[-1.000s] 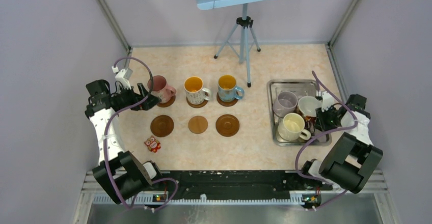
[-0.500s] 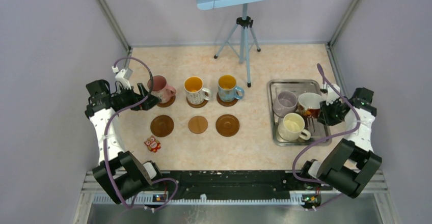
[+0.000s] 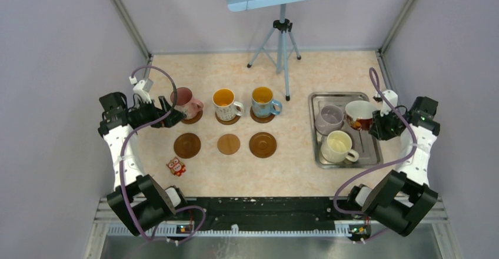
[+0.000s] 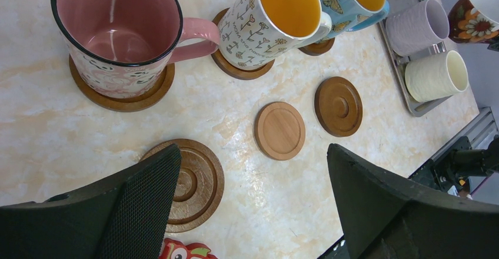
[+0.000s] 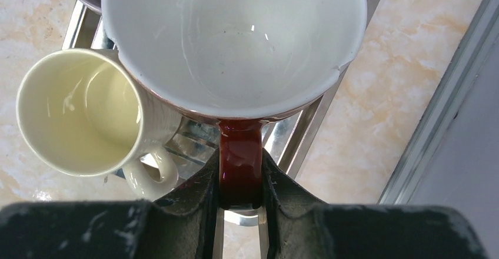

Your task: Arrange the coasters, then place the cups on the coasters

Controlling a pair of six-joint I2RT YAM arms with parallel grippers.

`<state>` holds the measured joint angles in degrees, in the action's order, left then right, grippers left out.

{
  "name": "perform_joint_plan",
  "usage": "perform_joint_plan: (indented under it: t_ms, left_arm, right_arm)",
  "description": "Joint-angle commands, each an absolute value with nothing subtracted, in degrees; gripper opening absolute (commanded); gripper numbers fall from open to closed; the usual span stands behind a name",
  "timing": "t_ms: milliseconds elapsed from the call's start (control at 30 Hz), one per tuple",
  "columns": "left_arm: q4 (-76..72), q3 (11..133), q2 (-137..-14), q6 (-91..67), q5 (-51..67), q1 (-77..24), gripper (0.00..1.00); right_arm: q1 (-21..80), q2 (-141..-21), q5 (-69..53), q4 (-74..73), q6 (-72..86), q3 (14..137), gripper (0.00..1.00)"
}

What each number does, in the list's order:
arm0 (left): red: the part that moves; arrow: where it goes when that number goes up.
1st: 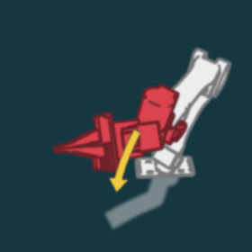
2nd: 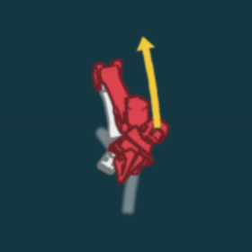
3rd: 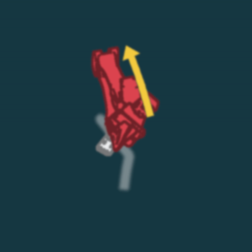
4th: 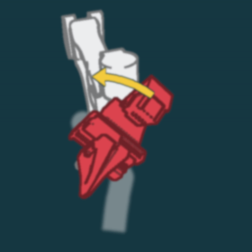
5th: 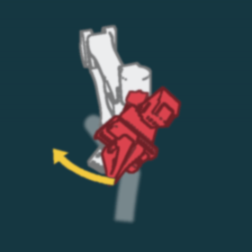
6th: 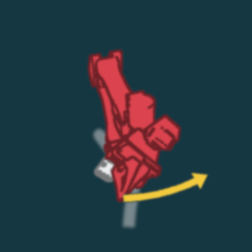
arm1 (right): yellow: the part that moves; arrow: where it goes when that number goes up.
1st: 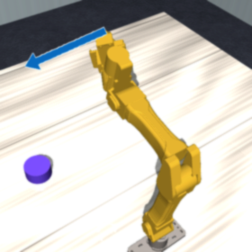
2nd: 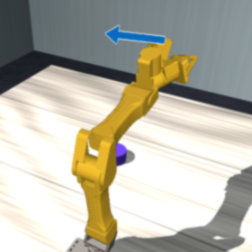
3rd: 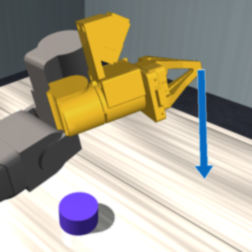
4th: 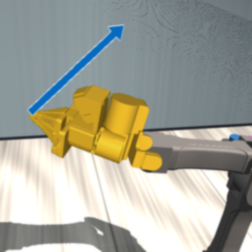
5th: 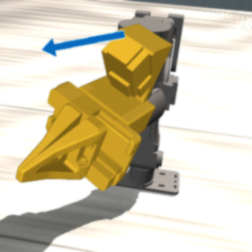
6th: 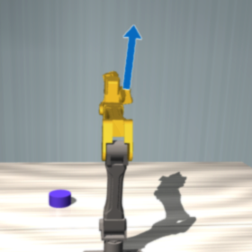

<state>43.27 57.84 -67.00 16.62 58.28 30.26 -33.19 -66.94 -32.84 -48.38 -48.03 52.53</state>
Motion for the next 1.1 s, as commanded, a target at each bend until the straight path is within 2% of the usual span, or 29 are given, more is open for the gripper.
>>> perform_joint_plan:
  t_ms: [0, 333, 433, 767, 1067]
  left_arm:
    - [41.4, 58.0, -66.6, 16.6, 60.0, 30.1, 0.99]
    - [41.4, 58.4, -66.4, 16.2, 60.0, 30.1, 0.99]
    - [41.5, 58.6, -66.3, 16.0, 59.8, 30.1, 0.99]
    - [41.9, 60.4, -67.0, 15.1, 58.5, 30.1, 0.99]
    - [42.7, 61.9, -67.1, 12.9, 57.6, 30.1, 0.99]
  right_arm:
    - [-33.5, -62.6, -39.6, -44.4, -46.6, 55.1, 0.00]
    - [-33.2, -60.5, -47.1, -37.3, -34.7, 59.7, 0.00]
    - [-30.1, -60.6, -46.8, -36.2, -30.2, 61.6, 0.00]
    - [-3.0, -57.7, -34.6, -32.5, -17.7, 61.7, 0.00]
    - [21.5, -63.7, -27.0, -31.4, -12.2, 65.3, 0.00]
